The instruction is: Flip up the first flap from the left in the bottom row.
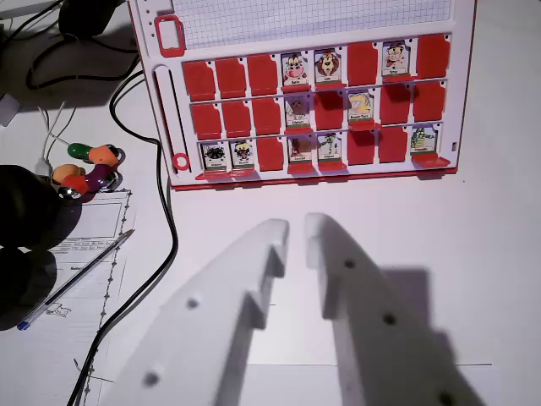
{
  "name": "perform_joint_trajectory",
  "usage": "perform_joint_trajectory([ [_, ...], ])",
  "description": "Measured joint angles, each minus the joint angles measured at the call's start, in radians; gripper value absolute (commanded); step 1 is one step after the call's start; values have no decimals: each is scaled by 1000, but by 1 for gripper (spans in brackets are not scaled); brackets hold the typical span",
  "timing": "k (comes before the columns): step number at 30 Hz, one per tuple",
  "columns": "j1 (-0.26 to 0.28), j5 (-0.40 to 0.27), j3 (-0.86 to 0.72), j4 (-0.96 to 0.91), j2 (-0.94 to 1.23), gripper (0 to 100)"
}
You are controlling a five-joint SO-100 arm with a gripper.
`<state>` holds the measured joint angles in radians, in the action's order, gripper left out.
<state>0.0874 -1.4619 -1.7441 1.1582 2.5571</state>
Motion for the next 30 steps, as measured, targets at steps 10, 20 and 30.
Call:
perform_joint_trajectory([
  [10,2,20,55,5,-81,2],
  [20,64,92,250,43,-296,2],
  [30,123,190,463,201,-561,2],
])
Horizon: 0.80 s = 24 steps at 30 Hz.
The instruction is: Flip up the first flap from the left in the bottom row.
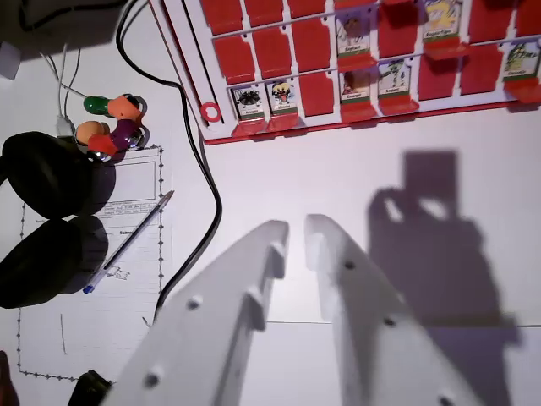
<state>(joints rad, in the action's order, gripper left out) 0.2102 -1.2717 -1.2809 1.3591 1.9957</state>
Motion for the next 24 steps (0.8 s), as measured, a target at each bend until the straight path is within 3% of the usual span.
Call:
perform_joint_trajectory([
  [24,146,179,175,32,-492,2],
])
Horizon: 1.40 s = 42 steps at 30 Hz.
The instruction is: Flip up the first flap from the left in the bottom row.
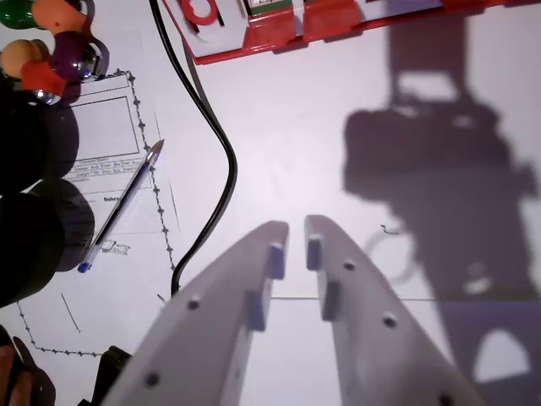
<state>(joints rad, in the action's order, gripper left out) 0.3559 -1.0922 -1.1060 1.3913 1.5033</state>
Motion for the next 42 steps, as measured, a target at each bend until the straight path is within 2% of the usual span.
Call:
perform_joint_trajectory([
  [13,43,37,169,-124,-344,2],
  [21,49,40,301,-141,-508,2],
  [42,49,40,407,-206,-686,2],
])
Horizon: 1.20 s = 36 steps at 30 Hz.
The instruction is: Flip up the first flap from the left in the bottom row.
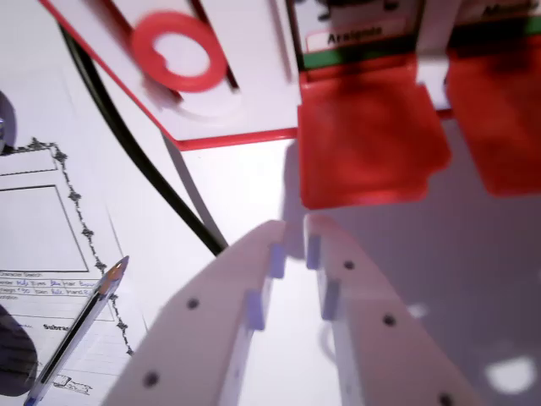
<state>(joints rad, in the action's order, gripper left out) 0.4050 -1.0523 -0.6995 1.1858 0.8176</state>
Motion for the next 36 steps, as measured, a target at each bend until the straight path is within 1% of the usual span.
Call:
perform_joint_trajectory([
  [6,-5,0,26,-48,-9,2],
  [11,-34,-25,35,-91,-9,2],
  [17,-29,-41,40,-103,-29,2],
  [20,-40,-41,41,-106,-37,2],
  [24,-60,-58,41,-127,-40,2],
  [30,-58,-75,41,-141,-40,2],
  [36,-69,-89,41,-167,-40,2],
])
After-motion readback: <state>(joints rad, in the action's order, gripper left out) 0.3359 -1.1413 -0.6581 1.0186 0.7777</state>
